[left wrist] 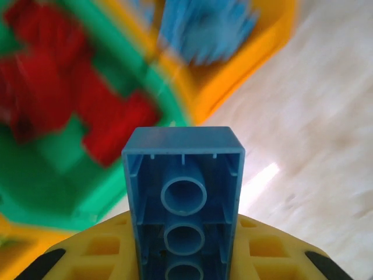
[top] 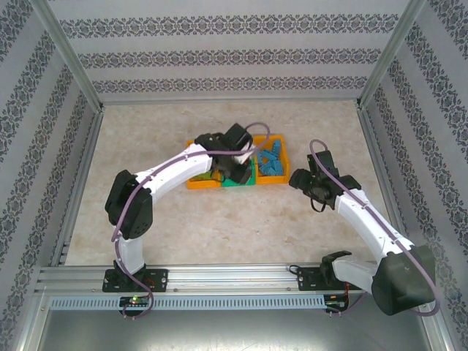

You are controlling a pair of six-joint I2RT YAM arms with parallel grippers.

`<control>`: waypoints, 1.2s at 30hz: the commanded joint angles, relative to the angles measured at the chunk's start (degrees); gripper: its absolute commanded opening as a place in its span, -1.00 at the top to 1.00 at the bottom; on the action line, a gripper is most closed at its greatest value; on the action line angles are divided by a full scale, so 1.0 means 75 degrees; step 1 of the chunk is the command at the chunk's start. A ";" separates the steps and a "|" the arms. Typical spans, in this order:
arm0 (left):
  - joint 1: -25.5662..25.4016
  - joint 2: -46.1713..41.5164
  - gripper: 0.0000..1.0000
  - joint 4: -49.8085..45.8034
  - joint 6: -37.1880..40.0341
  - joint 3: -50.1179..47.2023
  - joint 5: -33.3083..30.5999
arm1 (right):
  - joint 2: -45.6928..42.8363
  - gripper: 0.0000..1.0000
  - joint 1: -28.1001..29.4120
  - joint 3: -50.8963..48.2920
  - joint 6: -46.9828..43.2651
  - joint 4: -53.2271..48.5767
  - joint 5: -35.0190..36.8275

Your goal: Sort the legos into containers by color

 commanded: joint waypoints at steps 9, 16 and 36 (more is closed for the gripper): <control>0.0238 0.2822 0.52 -0.0639 -0.1313 0.3820 0.1827 | -0.1110 -0.44 -0.0037 -0.0910 0.0471 0.0192 -0.0128; 0.0401 0.3504 0.41 -0.0432 -0.2074 0.4504 0.1701 | -0.1583 -0.45 -0.0046 -0.1270 0.0358 0.0306 -0.0449; 0.0450 0.1497 -0.99 -0.0013 -0.1623 0.3155 0.0392 | -0.2270 -0.70 -0.0043 -0.1304 -0.1208 0.0746 0.0085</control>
